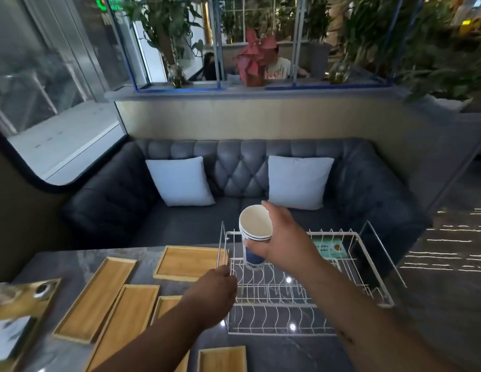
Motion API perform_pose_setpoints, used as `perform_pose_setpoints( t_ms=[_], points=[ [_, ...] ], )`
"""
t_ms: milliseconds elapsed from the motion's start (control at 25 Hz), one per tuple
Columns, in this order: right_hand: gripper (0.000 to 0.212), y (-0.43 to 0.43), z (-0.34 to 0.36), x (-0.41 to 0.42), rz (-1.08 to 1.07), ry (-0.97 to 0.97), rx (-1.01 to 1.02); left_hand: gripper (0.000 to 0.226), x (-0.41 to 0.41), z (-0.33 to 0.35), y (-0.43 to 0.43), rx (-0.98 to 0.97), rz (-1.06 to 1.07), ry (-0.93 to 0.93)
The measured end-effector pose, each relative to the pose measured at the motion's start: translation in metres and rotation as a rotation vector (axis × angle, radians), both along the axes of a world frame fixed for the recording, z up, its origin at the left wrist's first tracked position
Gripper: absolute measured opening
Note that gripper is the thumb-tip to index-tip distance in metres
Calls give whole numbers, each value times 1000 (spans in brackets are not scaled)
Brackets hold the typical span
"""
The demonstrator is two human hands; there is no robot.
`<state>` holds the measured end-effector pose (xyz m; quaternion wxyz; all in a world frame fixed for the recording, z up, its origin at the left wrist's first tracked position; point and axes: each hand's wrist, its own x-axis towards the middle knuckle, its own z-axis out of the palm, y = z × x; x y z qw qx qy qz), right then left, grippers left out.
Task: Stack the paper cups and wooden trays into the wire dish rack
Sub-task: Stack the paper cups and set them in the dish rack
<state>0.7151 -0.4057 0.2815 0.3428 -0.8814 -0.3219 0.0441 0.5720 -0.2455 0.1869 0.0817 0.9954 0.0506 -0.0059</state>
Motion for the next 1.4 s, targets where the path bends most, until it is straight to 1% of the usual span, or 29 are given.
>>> perform_pose_setpoints(
  t_ms=[200,400,600,680,800,880,960,1040,1120,1160,1200,1240,1320,1400],
  points=[
    [98,18,-18,3,16,6,-22,22,1,2,-3,24,-25,-27],
    [99,22,-32,-1,69,6,-152,20,-1,-1,-3,31,-13,-37],
    [116,18,-22,-3,81,53,-195,19,-2,1,-4,38,8,-18],
    [117,11,-17,-6,61,49,-192,21,-2,5,-3,18,9,-1],
    [113,-8,-10,-6,19,11,-200,23,-3,17,-2,-51,-5,47],
    [106,-21,-6,-13,-11,-25,-199,24,-3,25,2,-111,-30,79],
    [91,-33,-3,-25,-78,-52,-201,25,-7,32,8,-174,-49,99],
    [66,-41,2,-41,-171,-86,-194,23,-13,39,14,-194,-72,62],
    [34,-46,8,-61,-239,-91,-215,20,-23,46,21,-192,-90,-37],
    [21,-46,9,-74,-262,-76,-241,20,-31,48,27,-199,-110,-88],
    [15,-44,9,-89,-280,-55,-267,20,-39,49,33,-209,-143,-131],
    [13,-42,9,-105,-298,-27,-288,21,-46,48,40,-219,-185,-167],
    [11,-34,5,-135,-313,31,-311,23,-61,42,51,-237,-269,-218],
    [12,-28,-3,-163,-300,77,-373,23,-72,31,59,-249,-307,-213]
  ],
)
